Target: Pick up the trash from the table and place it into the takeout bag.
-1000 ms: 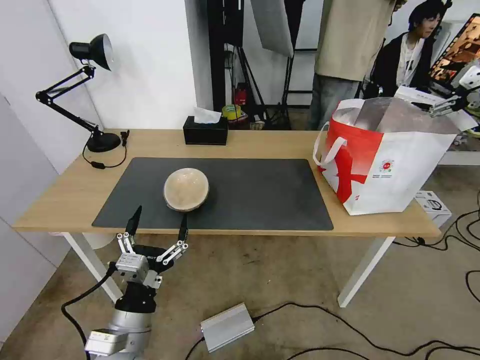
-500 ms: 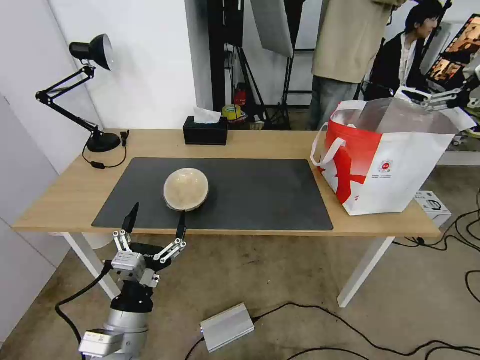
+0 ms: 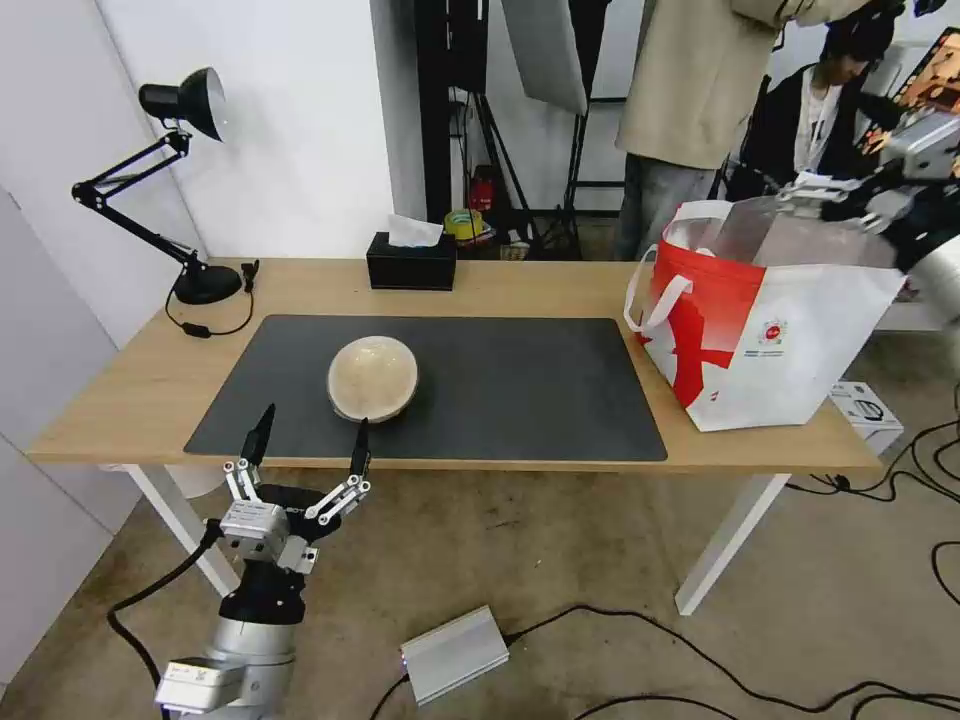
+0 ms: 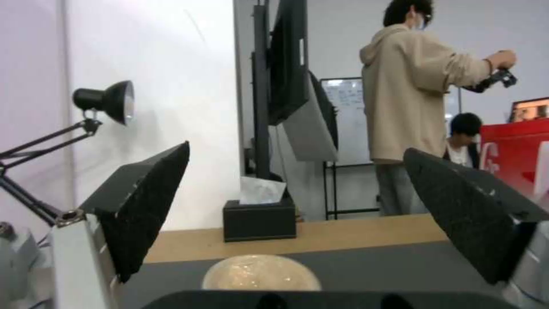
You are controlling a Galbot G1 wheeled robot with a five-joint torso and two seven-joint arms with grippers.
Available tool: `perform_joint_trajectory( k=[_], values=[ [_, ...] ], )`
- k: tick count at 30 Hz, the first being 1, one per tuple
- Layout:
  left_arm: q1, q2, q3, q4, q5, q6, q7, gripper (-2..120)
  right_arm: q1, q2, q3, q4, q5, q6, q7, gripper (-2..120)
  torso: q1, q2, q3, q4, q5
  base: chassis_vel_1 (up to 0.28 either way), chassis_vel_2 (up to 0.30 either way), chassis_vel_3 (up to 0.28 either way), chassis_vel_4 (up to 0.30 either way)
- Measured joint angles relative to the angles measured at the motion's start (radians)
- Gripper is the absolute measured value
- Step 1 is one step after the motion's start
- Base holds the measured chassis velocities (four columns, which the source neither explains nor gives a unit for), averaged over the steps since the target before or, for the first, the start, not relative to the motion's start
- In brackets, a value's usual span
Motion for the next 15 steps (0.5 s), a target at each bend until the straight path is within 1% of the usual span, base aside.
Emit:
perform_joint_trajectory(
  k=[1,5,6,9,10,11,15],
  values=[
    [0.000,0.000,0.000,0.000,0.000,0.000,0.000,100,0.000,0.000,0.000,0.000,0.000,0.000,0.000,100,0.000,0.000,0.000,0.0000,0.0000,0.000,0.000,0.000,0.000],
    [-0.001,-0.005,0.003,-0.003,0.010,0.003,-0.007,100,-0.082,0.095,0.035,0.028,-0.046,0.016,0.017,100,0.000,0.000,0.000,-0.0002,0.0001,0.000,0.000,0.000,0.000],
    [-0.001,-0.005,0.003,-0.003,0.010,0.003,-0.007,100,-0.082,0.095,0.035,0.028,-0.046,0.016,0.017,100,0.000,0.000,0.000,-0.0002,0.0001,0.000,0.000,0.000,0.000],
    [-0.007,-0.011,0.008,-0.004,0.024,0.010,-0.008,100,-0.130,0.153,0.054,0.038,-0.079,0.035,0.018,100,0.000,0.000,0.000,-0.0001,0.0000,0.000,0.000,0.000,0.000],
    [-0.009,-0.014,0.010,-0.004,0.028,0.013,-0.009,100,-0.144,0.169,0.058,0.041,-0.090,0.041,0.018,100,0.000,0.000,0.000,-0.0001,0.0000,0.000,0.000,0.000,0.000],
    [-0.009,-0.014,0.010,-0.004,0.028,0.013,-0.009,100,-0.144,0.169,0.058,0.041,-0.090,0.041,0.018,100,0.000,0.000,0.000,-0.0001,0.0000,0.000,0.000,0.000,0.000],
    [-0.021,-0.025,0.015,-0.004,0.040,0.021,-0.012,100,-0.210,0.237,0.072,0.062,-0.147,0.071,0.017,100,0.000,0.000,0.000,-0.0001,-0.0001,0.000,0.000,0.000,0.000]
  ],
)
